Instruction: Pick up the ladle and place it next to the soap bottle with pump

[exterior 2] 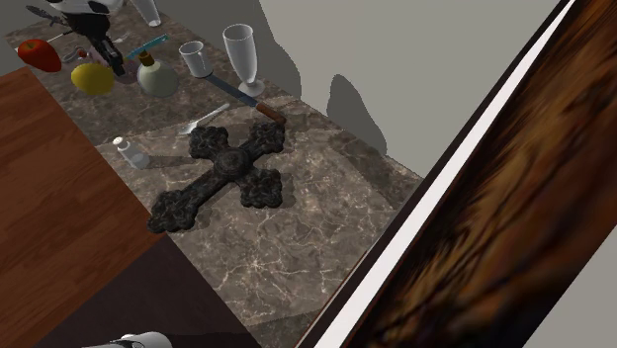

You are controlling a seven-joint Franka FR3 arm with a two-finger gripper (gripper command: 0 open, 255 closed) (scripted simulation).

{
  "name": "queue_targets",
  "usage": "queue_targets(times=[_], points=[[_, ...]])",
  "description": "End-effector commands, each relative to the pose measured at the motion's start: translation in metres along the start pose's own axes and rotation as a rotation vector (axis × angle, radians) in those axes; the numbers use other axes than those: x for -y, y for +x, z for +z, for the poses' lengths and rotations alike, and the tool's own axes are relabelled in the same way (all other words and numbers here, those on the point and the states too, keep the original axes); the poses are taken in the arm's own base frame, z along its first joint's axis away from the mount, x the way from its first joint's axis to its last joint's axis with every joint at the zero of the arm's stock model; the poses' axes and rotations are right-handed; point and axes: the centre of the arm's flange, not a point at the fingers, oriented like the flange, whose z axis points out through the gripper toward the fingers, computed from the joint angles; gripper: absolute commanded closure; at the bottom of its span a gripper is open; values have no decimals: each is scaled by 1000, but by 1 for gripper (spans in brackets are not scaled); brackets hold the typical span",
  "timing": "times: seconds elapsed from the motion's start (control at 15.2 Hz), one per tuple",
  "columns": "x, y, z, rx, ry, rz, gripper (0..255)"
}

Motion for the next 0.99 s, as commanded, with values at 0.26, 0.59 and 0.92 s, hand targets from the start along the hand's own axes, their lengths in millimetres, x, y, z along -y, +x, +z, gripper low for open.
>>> queue_targets(times=[0.26,0.59,0.92], points=[[-5,3,31,0,0,0,255],[-10,5,57,0,0,0,255],[-14,7,83,0,0,0,255]])
